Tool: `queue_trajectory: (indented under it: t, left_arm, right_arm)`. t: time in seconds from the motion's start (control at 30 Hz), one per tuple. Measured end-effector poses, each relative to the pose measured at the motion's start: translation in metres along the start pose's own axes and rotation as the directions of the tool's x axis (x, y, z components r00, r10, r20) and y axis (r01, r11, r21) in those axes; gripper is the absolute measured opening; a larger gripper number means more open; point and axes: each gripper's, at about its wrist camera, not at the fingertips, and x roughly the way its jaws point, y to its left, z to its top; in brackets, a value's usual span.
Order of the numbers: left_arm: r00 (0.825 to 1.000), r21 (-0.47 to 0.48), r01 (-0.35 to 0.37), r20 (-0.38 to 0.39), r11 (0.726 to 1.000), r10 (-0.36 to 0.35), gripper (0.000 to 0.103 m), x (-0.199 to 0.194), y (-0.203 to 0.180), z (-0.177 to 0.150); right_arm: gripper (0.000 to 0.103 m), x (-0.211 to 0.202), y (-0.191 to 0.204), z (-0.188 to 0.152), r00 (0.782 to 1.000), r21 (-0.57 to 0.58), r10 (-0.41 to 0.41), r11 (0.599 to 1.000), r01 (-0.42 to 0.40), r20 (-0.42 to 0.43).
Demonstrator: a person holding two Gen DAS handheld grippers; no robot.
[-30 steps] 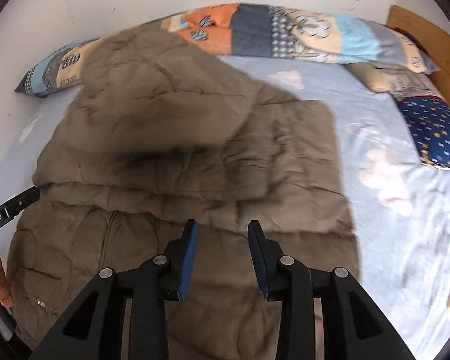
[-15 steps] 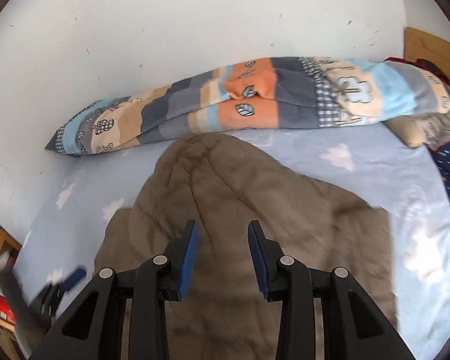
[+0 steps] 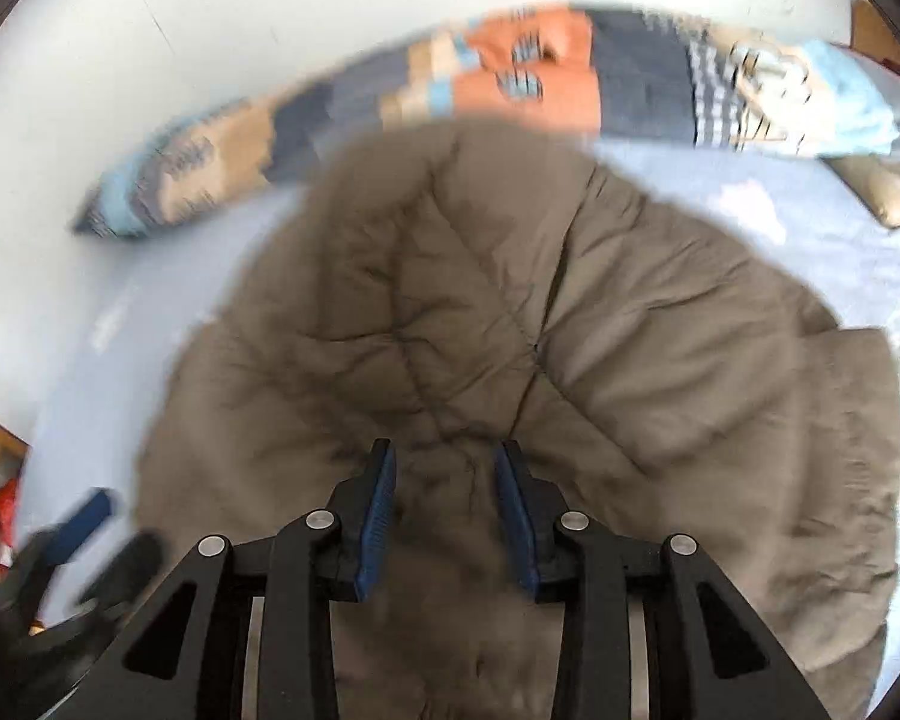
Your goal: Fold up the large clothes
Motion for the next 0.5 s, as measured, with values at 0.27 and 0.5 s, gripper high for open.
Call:
queue_trajectory:
  t: [0.27, 0.5]
  left_arm:
    - [1.0, 0.004, 0.025, 0.014, 1.0, -0.025, 0.074, 0.0, -0.01, -0.001]
    - [1.0, 0.015, 0.01, 0.024, 1.0, -0.011, 0.074, -0.001, -0.011, -0.001]
  right_arm:
    - [0.042, 0.008, -0.053, -0.04, 0.993, 0.048, -0.082, 0.995, 0.086, -0.082]
    - [0.042, -0.039, -0.011, -0.025, 0.996, -0.002, -0.041, 0.999, 0.041, 0.082]
